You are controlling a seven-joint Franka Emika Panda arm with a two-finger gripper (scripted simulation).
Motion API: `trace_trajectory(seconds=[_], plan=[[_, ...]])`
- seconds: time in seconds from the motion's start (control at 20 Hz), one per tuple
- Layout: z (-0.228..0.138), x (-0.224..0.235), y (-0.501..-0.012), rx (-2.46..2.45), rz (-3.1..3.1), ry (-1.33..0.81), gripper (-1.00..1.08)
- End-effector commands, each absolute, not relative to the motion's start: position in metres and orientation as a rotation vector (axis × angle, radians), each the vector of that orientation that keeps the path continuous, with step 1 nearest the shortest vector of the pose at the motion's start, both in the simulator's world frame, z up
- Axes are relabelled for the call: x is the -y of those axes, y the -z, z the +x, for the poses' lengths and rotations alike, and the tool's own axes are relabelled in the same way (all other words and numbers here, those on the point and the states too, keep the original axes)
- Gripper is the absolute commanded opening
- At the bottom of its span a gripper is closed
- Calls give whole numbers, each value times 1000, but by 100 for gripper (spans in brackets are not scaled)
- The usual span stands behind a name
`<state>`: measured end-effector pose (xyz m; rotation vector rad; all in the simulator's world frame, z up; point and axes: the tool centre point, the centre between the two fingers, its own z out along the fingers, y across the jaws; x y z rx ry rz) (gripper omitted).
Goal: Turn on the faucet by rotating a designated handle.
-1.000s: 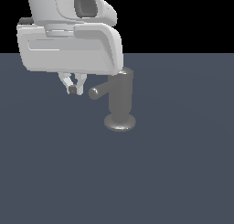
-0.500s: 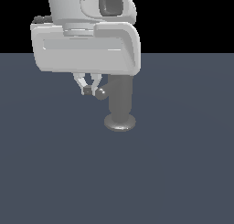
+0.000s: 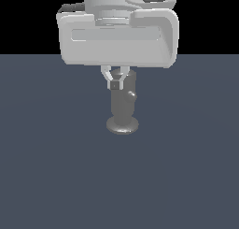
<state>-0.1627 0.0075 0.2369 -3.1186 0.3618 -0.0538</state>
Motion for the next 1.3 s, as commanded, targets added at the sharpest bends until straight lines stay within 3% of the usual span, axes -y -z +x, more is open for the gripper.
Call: trace_trajectory(seconds=[0.0, 0.6, 0.65, 1.25], plan=[[-170, 18, -221, -405, -3115, 0, -100], [-174, 75, -221, -405, -3115, 0, -100], [-156, 60, -241, -357, -3124, 89, -100], [-131, 100, -236, -370, -3123, 65, -100]])
